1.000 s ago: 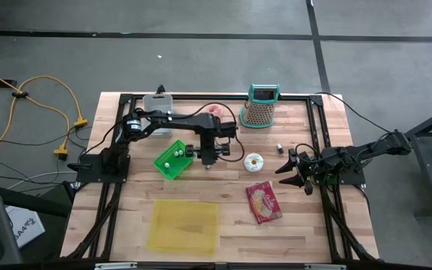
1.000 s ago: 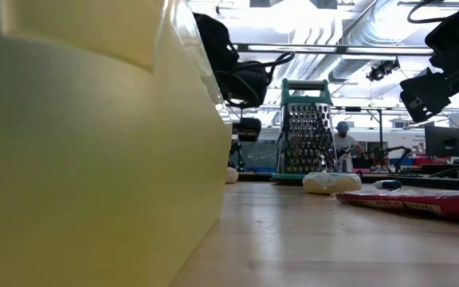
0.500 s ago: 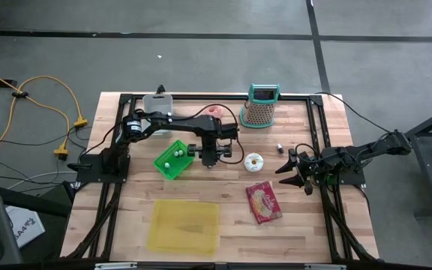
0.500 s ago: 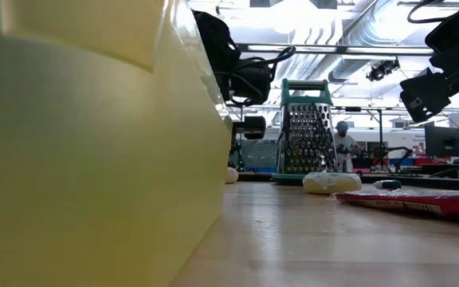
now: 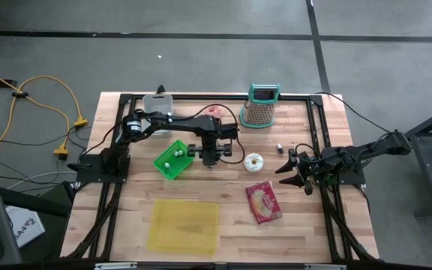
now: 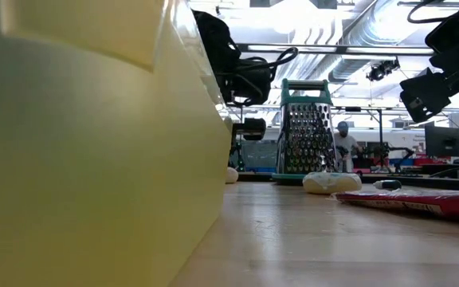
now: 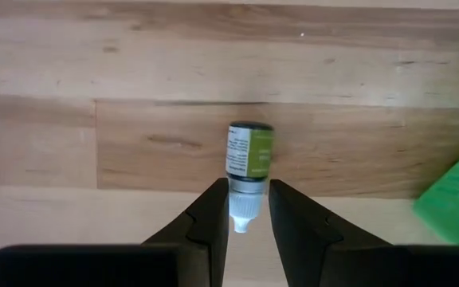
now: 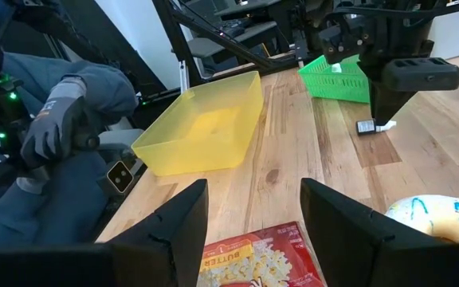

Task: Pick & Place Food Item
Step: Put the green bottle into the green basket

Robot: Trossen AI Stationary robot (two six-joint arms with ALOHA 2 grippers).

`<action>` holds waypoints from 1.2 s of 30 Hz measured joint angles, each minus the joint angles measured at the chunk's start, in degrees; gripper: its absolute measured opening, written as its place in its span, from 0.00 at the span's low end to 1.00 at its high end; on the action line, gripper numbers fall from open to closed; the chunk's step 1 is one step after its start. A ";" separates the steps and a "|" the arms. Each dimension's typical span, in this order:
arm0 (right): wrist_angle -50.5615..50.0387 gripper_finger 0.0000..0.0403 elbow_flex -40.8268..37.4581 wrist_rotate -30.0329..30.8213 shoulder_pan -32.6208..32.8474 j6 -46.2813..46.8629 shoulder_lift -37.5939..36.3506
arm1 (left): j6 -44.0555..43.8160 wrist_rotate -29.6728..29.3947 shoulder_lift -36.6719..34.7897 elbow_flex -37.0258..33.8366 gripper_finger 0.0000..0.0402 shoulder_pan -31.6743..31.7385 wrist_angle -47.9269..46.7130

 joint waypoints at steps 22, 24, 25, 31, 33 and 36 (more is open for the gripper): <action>0.00 0.47 0.00 0.00 0.01 0.01 -0.02 | -3.98 -0.75 1.55 0.00 0.21 0.02 0.22; 0.00 0.47 0.00 0.00 0.00 -0.01 -0.02 | -4.32 -0.75 1.55 0.00 0.21 0.02 0.22; 0.00 0.47 -0.01 0.01 0.01 -0.01 0.00 | -4.34 -0.75 1.55 0.00 0.20 0.00 0.24; 0.01 0.47 -0.01 0.01 0.01 0.00 -0.02 | -5.17 -0.75 1.55 0.00 0.16 0.02 0.31; 0.00 0.47 0.00 0.02 0.00 0.00 0.00 | -5.46 -0.75 1.55 0.00 0.15 0.02 0.33; 0.00 0.47 0.00 0.02 0.01 -0.01 -0.02 | -5.57 -0.80 1.55 0.00 0.15 -0.16 0.37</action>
